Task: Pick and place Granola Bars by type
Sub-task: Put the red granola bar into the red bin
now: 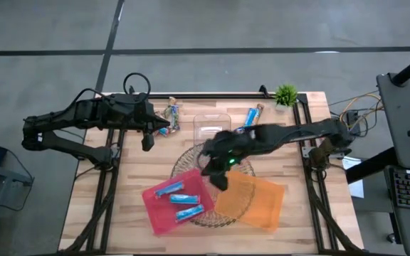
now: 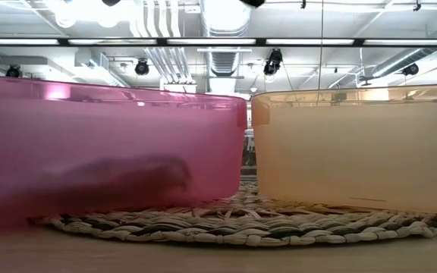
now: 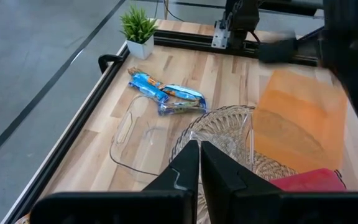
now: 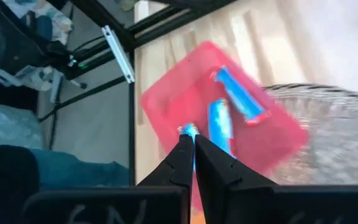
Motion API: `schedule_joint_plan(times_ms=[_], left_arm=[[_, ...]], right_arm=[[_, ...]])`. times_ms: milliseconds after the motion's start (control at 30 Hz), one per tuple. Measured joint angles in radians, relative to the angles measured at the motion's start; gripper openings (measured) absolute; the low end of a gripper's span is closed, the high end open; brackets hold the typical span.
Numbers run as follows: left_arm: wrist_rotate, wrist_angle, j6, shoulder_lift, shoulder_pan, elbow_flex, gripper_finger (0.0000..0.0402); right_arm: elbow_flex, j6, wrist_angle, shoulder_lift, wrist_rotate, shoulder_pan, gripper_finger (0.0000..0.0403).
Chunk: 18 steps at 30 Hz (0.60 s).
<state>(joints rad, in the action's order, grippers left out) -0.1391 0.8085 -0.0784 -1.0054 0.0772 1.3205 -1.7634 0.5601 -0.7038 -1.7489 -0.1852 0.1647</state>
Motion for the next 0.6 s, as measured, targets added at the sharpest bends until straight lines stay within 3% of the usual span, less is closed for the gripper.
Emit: schedule_joint_plan(times_ms=[133,600], left_arm=[[0.0,0.0,0.0,0.0,0.0,0.0,0.0],[0.0,-0.001,-0.015,0.0,0.0,0.0,0.0]], right_arm=[[0.0,-0.058,-0.065,0.115,0.026,-0.007,0.0008],[0.012,-0.175,-0.248,0.449,0.331,-0.031,0.0008]])
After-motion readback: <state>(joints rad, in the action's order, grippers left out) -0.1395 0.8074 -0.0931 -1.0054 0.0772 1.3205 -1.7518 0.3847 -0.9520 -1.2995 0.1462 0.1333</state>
